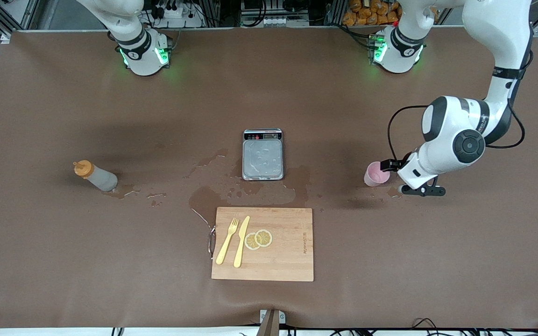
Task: Add sauce to pink cup with both arms
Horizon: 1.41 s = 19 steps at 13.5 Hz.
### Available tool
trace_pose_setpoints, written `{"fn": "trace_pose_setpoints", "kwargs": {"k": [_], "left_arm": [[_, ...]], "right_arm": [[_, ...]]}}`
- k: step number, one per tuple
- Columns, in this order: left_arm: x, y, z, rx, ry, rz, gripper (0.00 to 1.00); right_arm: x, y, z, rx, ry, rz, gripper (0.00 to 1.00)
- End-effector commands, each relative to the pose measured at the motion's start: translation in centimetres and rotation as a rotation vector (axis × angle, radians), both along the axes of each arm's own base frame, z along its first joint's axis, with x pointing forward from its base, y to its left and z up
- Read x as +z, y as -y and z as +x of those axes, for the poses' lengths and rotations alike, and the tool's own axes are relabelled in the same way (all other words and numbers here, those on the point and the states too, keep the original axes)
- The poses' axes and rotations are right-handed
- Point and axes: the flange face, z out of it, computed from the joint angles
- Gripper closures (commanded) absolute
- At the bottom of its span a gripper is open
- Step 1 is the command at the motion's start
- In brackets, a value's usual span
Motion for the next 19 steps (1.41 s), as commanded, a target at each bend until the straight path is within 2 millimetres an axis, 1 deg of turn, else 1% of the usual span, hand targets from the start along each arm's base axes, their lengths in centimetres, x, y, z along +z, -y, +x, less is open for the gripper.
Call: {"fn": "trace_pose_setpoints", "kwargs": {"k": [1,3,4,5,7,10,11,12,13,14,15,16,18,19], "left_arm": [[-0.6,0.5,-0.2,0.025,0.009,-0.011,0.00],[-1.1,0.6,-0.1,0.025,0.012,-0.012,0.00],[-1.4,0.6,0.0,0.026,0.017,-0.012,0.00],[-1.9,0.7,-0.1,0.025,0.012,-0.012,0.00],[-2.7,1.1,-0.1,0.017,0.008,-0.011,0.00],[-4.0,1.2,0.0,0.018,0.011,-0.012,0.00],[-4.1,1.5,0.0,0.014,0.022,-0.014,0.00],[-4.5,1.8,0.1,0.002,0.031,-0.011,0.25],[-4.4,2.4,0.2,-0.007,0.051,-0.014,0.53],[-4.4,2.5,0.3,-0.006,0.057,-0.015,0.84],[-4.5,2.4,0.3,-0.007,0.056,-0.014,1.00],[-4.5,2.4,0.3,-0.009,0.056,-0.014,1.00],[-4.5,2.4,0.3,-0.009,0.056,-0.014,1.00],[-4.4,2.4,0.3,-0.009,0.057,-0.015,1.00]], "right_arm": [[-1.8,0.3,0.6,-0.185,-0.051,0.022,0.00],[-3.2,0.6,0.7,-0.316,-0.083,0.062,0.00],[-3.5,0.8,0.4,-0.379,-0.093,0.117,0.00],[-4.5,1.2,0.2,-0.429,-0.124,0.173,0.00],[-7.2,3.1,-0.4,-0.492,-0.175,0.259,0.00],[-11.6,6.1,-1.6,-0.587,-0.260,0.418,0.00],[-13.0,7.2,-2.1,-0.622,-0.275,0.472,0.00],[-14.2,7.7,-2.3,-0.651,-0.292,0.534,0.00],[-16.0,8.5,-2.6,-0.685,-0.316,0.604,0.00],[-17.4,9.1,-2.9,-0.705,-0.328,0.642,0.00],[-18.5,9.3,-2.9,-0.711,-0.339,0.651,0.00],[-19.1,9.3,-2.8,-0.714,-0.342,0.650,0.00],[-21.8,9.4,-2.8,-0.738,-0.376,0.690,0.00],[-23.3,9.5,-2.5,-0.756,-0.381,0.738,0.00]]}}
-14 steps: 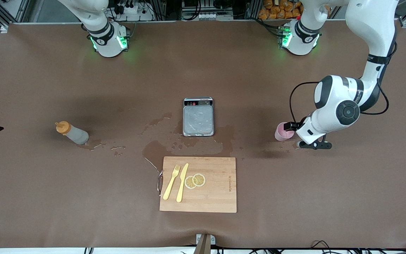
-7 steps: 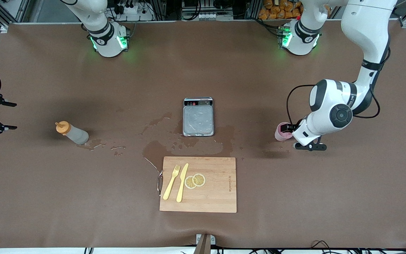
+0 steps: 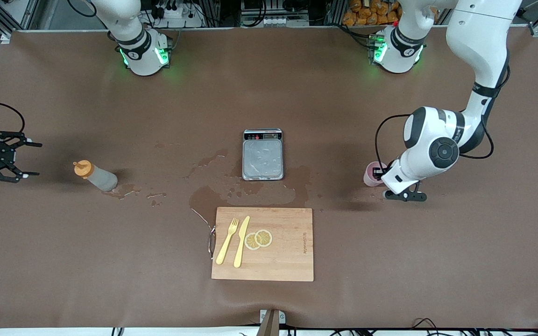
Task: Add sauce to pink cup with both arms
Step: 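Carry the cup to the tray while the right gripper grasps the bottle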
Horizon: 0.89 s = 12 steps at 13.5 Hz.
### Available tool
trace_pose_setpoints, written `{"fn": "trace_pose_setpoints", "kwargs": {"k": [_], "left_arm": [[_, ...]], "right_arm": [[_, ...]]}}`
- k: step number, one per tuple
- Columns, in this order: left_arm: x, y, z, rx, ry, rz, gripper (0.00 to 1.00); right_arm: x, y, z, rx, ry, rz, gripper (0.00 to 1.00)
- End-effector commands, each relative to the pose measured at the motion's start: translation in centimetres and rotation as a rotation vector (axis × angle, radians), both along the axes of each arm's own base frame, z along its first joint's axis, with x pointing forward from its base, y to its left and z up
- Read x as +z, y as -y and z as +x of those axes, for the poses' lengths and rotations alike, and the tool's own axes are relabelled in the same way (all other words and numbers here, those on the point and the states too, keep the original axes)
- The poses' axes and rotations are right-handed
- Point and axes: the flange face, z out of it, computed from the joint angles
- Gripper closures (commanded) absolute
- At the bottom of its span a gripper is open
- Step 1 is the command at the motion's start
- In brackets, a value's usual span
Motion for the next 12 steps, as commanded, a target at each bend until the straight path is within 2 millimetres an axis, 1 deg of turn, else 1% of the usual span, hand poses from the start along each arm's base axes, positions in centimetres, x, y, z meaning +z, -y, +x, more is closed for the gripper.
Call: {"fn": "trace_pose_setpoints", "kwargs": {"k": [1,2,4,6,7,9,10,12], "left_arm": [[0.8,0.3,0.4,0.008,0.026,-0.006,1.00],[1.6,0.2,0.7,0.010,0.041,-0.009,1.00],[3.9,0.2,1.1,0.014,0.078,-0.017,1.00],[7.3,0.3,2.3,0.038,0.125,-0.031,1.00],[8.7,0.5,2.8,0.047,0.112,-0.032,1.00],[12.1,1.3,3.8,0.091,0.082,-0.027,1.00],[13.9,2.3,3.9,0.110,0.059,-0.026,1.00],[16.3,3.8,4.2,0.157,0.053,-0.028,1.00]], "right_arm": [[-3.4,0.8,1.0,-0.065,-0.003,0.098,0.00],[-4.6,0.8,1.2,-0.077,-0.008,0.120,0.00],[-6.1,0.5,1.8,-0.111,0.008,0.134,0.00],[-7.9,0.4,2.0,-0.130,0.005,0.136,0.00],[-8.8,0.2,2.0,-0.140,0.007,0.158,0.00],[-10.5,-0.2,2.0,-0.129,0.033,0.198,0.00],[-11.5,-0.5,2.0,-0.132,0.030,0.214,0.00],[-12.8,-1.3,2.3,-0.134,0.036,0.231,0.00]]}}
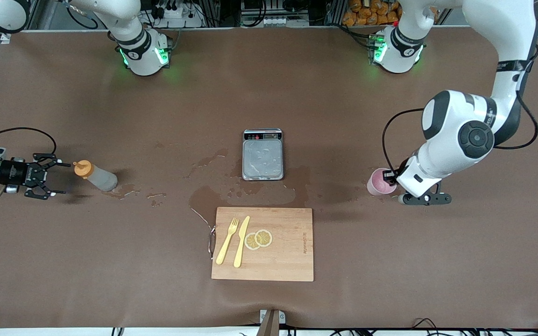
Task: Add sauce to pink cup with both arms
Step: 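Carry the cup to the tray while the right gripper grasps the bottle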
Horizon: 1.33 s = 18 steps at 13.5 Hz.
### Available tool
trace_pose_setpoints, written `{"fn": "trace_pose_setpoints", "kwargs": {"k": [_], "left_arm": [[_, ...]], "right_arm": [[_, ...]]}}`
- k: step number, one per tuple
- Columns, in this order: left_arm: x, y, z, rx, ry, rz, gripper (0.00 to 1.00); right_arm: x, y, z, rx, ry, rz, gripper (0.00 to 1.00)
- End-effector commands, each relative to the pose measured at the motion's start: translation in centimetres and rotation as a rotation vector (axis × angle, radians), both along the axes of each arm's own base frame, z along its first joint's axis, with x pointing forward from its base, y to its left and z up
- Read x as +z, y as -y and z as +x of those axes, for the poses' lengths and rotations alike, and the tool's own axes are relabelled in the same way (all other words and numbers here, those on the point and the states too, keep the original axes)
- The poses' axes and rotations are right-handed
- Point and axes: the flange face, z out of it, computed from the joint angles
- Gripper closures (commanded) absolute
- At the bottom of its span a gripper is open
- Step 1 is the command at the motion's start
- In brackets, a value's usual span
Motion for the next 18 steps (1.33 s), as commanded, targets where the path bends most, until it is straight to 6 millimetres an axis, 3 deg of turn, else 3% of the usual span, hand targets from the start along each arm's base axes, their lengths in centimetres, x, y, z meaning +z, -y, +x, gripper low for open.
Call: {"fn": "trace_pose_setpoints", "kwargs": {"k": [1,3,6,9,11,13,18], "left_arm": [[3.0,2.7,0.1,0.065,-0.013,-0.020,1.00],[3.4,5.4,-0.9,0.101,-0.036,-0.020,1.00],[4.6,10.0,-2.4,0.168,-0.044,-0.032,1.00],[4.6,14.6,-4.4,0.204,-0.061,-0.041,1.00],[3.7,18.7,-5.9,0.219,-0.082,-0.041,1.00],[2.8,20.8,-6.1,0.258,-0.101,-0.041,1.00],[-1.6,28.6,-9.2,0.327,-0.091,-0.051,1.00]], "right_arm": [[-1.8,-0.7,0.9,0.002,0.056,0.046,0.00],[-3.3,-1.2,0.5,0.016,0.064,0.076,0.00],[-4.1,-3.0,0.3,0.067,0.069,0.131,0.00],[-4.8,-3.8,-0.1,0.077,0.069,0.197,0.00],[-5.3,-4.2,-0.1,0.089,0.081,0.204,0.00],[-6.5,-4.4,-0.5,0.106,0.101,0.221,0.00],[-6.7,-5.2,-0.4,0.122,0.095,0.234,0.00]]}}
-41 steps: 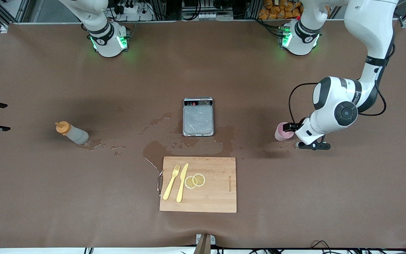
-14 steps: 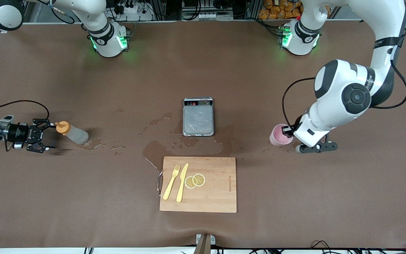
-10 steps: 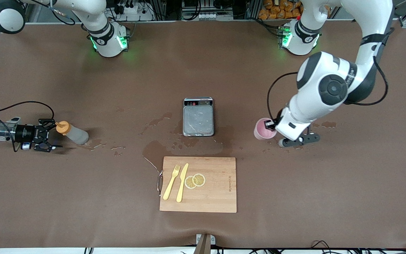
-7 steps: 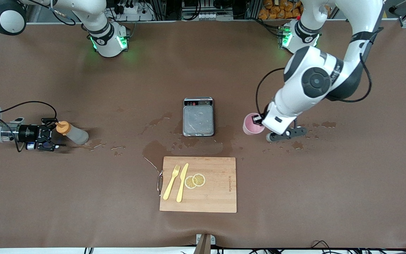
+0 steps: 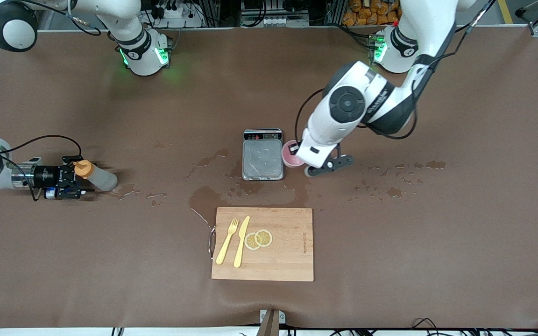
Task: Add sauce to pink cup with both arms
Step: 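Carry the cup to the tray while the right gripper grasps the bottle, then lower the cup onto the tray while the right gripper lifts the bottle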
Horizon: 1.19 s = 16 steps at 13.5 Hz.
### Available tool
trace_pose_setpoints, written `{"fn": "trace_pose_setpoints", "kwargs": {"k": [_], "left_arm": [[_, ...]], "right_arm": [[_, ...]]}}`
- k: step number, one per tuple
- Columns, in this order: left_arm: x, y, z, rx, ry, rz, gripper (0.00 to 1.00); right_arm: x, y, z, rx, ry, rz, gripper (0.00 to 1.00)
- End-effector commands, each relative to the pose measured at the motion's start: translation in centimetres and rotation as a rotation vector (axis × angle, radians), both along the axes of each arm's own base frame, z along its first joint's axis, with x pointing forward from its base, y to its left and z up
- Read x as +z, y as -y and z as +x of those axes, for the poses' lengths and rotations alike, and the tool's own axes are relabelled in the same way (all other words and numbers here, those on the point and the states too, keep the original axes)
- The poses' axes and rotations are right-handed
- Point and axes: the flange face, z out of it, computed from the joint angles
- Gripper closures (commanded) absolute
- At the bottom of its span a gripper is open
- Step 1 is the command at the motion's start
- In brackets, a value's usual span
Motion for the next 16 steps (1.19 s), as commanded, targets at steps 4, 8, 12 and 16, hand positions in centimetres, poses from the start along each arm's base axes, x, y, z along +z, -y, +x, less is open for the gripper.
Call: {"fn": "trace_pose_setpoints", "kwargs": {"k": [4,8,12,16], "left_arm": [[-4.2,6.9,-2.3,0.093,0.066,0.000,1.00],[-6.9,8.6,-3.3,0.095,0.079,0.040,1.00],[-8.6,9.1,-4.2,0.078,0.071,0.066,1.00],[-9.3,9.4,-4.7,0.100,0.059,0.076,1.00]], "right_arm": [[0.1,-1.1,0.7,0.015,0.011,0.019,0.00],[0.0,-2.1,0.9,0.024,0.010,0.034,0.00],[-0.2,-2.6,0.9,0.023,0.014,0.048,0.20],[-0.1,-2.2,0.9,0.019,0.017,0.042,0.39]]}}
